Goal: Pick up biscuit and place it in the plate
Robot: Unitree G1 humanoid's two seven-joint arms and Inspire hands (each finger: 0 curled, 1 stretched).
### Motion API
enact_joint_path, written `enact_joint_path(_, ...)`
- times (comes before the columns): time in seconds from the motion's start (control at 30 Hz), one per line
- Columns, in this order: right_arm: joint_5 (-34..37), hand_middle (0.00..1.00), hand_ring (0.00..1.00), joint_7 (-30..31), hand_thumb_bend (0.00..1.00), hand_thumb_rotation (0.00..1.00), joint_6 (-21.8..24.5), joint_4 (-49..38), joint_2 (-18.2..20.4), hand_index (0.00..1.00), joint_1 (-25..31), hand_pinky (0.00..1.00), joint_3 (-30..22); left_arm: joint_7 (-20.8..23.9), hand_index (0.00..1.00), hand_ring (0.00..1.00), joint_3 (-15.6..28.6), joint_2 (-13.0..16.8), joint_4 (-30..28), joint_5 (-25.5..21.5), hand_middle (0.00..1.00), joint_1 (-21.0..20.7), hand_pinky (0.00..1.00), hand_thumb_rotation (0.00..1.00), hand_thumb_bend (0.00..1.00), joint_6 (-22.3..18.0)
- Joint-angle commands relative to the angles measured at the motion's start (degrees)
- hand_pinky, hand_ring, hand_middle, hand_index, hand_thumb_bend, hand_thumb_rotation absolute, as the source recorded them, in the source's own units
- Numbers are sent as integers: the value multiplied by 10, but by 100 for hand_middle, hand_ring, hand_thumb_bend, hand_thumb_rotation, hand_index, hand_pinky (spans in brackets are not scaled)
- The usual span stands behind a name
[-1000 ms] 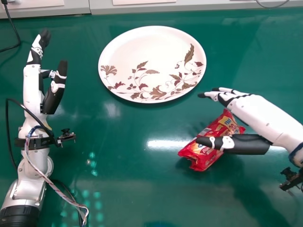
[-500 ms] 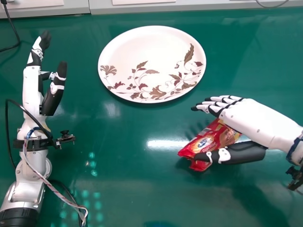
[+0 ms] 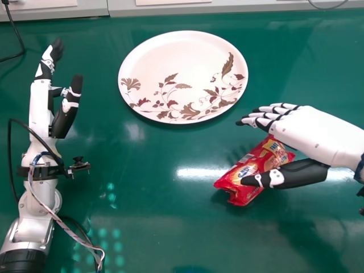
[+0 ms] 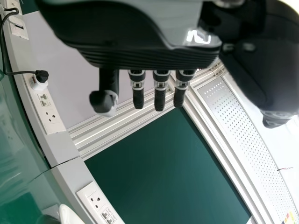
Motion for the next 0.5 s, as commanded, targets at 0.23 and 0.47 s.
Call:
enact_joint_path(0.23,-1,100,100,52,100,42,-50,-37,-51,100,15,100,-12,-4,100,100,-3,-21,22,-9,100,46,0,93,84,1)
enact_joint_path(0.47,-22,100,100,54,100,42,-72,-30,-48,100,19,100,-3,-2,100,100,-4,-17,32,-3,100,39,0,94,80,-4)
